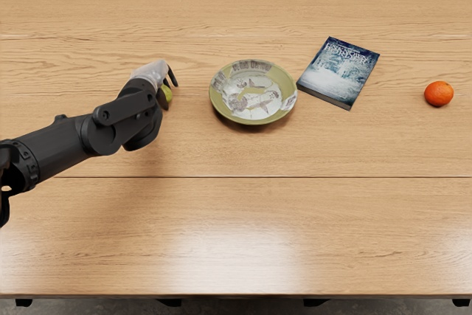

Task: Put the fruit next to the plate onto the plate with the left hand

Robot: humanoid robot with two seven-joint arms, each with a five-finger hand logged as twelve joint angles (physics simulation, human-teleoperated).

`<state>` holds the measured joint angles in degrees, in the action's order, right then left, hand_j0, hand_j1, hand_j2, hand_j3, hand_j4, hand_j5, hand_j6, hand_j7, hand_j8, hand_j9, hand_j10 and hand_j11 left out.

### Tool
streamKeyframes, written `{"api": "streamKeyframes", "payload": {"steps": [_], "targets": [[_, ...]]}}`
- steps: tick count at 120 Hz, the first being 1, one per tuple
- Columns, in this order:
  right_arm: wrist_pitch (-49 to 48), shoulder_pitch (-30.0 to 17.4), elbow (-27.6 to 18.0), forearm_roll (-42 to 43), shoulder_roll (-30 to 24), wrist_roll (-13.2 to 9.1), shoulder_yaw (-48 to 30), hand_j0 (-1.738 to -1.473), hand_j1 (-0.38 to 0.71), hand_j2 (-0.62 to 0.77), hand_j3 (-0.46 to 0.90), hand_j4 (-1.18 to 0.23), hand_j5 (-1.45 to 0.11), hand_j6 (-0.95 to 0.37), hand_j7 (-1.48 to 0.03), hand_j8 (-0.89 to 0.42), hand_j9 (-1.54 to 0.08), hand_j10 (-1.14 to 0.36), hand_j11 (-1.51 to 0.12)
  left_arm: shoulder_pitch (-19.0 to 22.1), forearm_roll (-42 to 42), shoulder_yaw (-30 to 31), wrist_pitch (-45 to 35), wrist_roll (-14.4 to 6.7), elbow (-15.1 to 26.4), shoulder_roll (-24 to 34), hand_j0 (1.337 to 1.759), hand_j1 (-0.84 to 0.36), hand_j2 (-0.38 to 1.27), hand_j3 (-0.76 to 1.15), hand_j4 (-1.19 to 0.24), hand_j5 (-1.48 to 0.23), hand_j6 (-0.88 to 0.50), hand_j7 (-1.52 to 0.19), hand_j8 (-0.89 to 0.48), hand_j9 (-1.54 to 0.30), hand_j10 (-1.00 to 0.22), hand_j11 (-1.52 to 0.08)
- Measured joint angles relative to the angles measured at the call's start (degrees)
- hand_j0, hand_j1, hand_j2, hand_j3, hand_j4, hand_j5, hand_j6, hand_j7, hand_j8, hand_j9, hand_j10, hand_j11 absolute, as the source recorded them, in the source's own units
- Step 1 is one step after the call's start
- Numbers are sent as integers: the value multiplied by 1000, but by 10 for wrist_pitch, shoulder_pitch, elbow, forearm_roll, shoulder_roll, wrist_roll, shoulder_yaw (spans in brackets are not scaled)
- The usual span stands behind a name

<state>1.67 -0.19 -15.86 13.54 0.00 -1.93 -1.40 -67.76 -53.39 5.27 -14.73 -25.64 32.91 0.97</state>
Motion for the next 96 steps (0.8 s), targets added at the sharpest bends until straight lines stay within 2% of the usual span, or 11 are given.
{"api": "streamKeyframes", "payload": {"steps": [15, 18, 21, 44, 64, 96], "targets": [[0, 0, 0, 0, 0, 0, 0, -1658, -349, 0, 0, 0, 0, 0, 0, 0, 0, 0, 0, -1, 17, -1, 0, -1, 0, 1, 1664, -321, 157, 103, -615, -789, -504, -792, -463, -798, -611, -795], [0, 0, 0, 0, 0, 0, 0, -1658, -349, 0, 0, 0, 0, 0, 0, 0, 0, 0, 0, -3, 25, -2, 0, -1, 0, 2, 1658, -318, 170, 60, -617, -794, -504, -794, -468, -801, -615, -798], [0, 0, 0, 0, 0, 0, 0, -1658, -349, 0, 0, 0, 0, 0, 0, 0, 0, 0, 0, -10, 39, -3, 0, -1, 0, 3, 1658, -309, 215, 53, -618, -802, -520, -799, -487, -803, -618, -800], [0, 1, 0, 0, 0, 0, 0, -1658, -349, 0, 0, 0, 0, 0, 0, 0, 0, 0, 0, -49, 149, -8, 1, -1, 0, 4, 1656, -297, 170, 21, -622, -831, -510, -826, -472, -824, -627, -822], [0, 1, 0, 0, 0, 0, 0, -1658, -349, 0, 0, 0, 0, 0, 0, 0, 0, 0, 0, -84, 230, -15, 6, -1, 0, 5, 1656, -306, 209, 9, -625, -841, -509, -834, -472, -830, -633, -827], [0, 1, 0, 0, 0, 0, 0, -1658, -349, 0, 0, 0, 0, 0, 0, 0, 0, 0, 0, -111, 264, -49, 31, -2, 2, 2, 1656, -313, 254, 2, -636, -866, -489, -854, -455, -852, -610, -851]]}}
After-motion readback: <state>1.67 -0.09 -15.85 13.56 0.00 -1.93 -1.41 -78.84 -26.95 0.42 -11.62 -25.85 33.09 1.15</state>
